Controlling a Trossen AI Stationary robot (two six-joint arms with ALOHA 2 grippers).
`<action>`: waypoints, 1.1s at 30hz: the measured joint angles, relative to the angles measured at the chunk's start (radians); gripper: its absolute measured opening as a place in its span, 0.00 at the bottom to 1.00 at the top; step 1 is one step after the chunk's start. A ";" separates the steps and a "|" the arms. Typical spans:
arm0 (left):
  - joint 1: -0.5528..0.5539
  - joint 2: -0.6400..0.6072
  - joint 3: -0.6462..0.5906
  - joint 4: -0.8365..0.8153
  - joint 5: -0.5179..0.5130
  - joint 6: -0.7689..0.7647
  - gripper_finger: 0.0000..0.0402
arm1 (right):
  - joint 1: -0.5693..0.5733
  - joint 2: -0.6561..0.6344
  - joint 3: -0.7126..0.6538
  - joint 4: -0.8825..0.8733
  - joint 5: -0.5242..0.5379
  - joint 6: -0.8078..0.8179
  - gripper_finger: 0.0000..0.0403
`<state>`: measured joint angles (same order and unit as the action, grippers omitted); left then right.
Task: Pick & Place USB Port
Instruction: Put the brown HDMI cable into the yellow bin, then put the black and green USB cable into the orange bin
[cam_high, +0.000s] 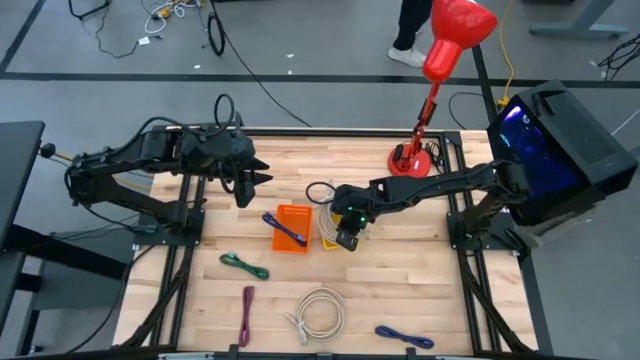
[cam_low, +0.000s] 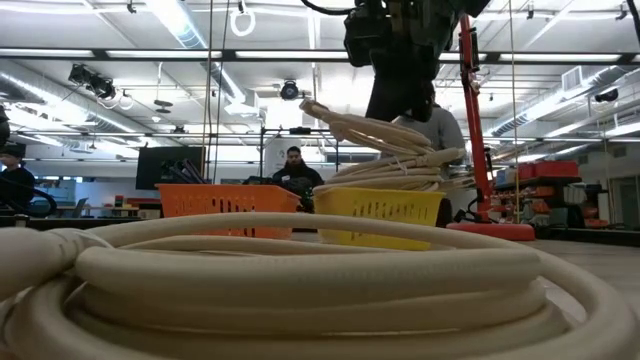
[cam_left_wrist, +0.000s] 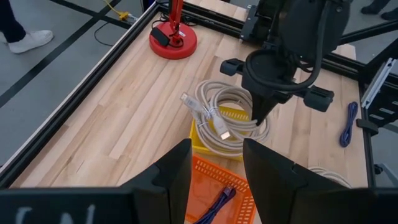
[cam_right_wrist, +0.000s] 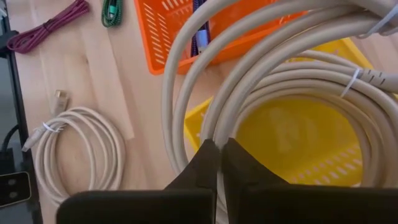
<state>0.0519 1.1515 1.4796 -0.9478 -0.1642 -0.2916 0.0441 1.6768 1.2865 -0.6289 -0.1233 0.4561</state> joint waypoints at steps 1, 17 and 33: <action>0.000 0.000 0.000 0.000 0.000 0.000 0.37 | 0.000 0.000 0.000 0.000 0.000 0.000 0.00; 0.000 0.000 0.000 0.000 0.000 -0.001 0.37 | 0.000 0.000 0.000 0.001 -0.017 0.005 0.18; 0.000 0.000 0.000 -0.008 0.021 -0.003 0.37 | 0.044 0.000 0.000 0.067 -0.122 0.037 0.19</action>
<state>0.0517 1.1515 1.4796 -0.9555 -0.1434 -0.2951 0.0881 1.6768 1.2865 -0.5617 -0.2450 0.4931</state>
